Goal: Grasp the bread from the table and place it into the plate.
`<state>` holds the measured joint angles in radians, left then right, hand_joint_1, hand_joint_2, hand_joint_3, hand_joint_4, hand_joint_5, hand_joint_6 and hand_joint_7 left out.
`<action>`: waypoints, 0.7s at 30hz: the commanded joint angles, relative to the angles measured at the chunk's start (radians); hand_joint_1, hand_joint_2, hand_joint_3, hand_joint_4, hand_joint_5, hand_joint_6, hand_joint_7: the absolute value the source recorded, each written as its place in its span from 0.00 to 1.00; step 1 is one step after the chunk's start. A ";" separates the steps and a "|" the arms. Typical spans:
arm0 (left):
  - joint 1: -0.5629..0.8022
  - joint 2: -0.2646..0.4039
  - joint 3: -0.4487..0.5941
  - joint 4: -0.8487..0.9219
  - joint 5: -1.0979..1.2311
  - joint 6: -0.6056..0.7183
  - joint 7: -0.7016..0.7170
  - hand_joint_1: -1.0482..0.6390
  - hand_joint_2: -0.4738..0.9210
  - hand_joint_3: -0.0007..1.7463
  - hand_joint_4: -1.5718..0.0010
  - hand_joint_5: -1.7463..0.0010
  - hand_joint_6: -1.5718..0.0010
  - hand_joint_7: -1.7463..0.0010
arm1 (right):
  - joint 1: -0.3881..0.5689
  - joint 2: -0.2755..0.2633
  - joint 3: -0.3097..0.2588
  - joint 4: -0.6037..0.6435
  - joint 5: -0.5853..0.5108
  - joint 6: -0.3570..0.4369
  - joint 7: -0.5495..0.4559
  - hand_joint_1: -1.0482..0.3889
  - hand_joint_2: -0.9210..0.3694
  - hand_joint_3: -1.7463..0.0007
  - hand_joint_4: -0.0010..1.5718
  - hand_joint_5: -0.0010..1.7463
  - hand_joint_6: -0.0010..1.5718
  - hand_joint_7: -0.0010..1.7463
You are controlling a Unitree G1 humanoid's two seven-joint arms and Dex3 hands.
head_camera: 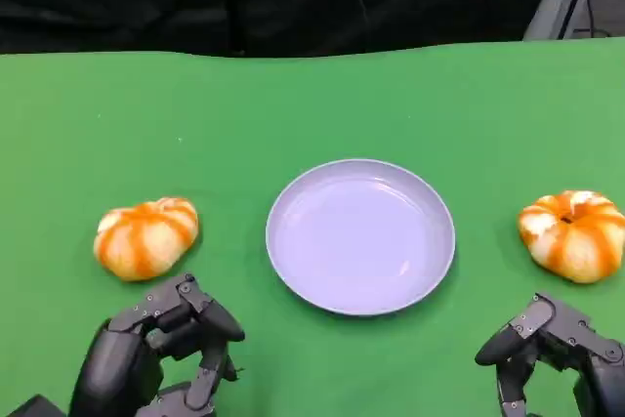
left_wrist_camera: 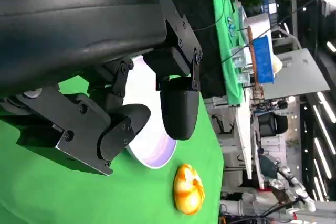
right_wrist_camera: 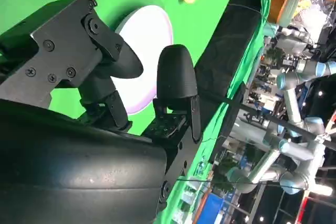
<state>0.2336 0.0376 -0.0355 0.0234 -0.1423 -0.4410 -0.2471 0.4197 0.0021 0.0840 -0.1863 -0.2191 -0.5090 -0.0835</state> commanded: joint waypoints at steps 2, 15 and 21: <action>-0.012 0.005 0.019 -0.020 -0.011 0.048 0.014 0.59 0.78 0.53 0.61 0.21 0.60 0.39 | -0.005 -0.005 -0.010 -0.001 -0.001 -0.001 -0.010 0.77 0.39 0.26 0.51 0.98 0.46 0.78; -0.142 0.203 0.024 -0.102 0.402 0.214 0.083 0.34 1.00 0.06 0.89 0.66 0.73 0.97 | -0.013 -0.001 -0.003 -0.001 -0.007 0.004 -0.014 0.78 0.40 0.25 0.51 0.97 0.46 0.79; -0.235 0.291 -0.004 -0.066 0.627 0.261 0.151 0.29 1.00 0.04 0.96 0.71 0.79 1.00 | -0.006 -0.003 -0.002 -0.012 -0.003 0.015 -0.010 0.78 0.39 0.25 0.51 0.97 0.46 0.79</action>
<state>0.0433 0.2776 -0.0278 -0.0675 0.3959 -0.1905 -0.1449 0.4059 0.0042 0.0870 -0.1861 -0.2309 -0.5005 -0.0905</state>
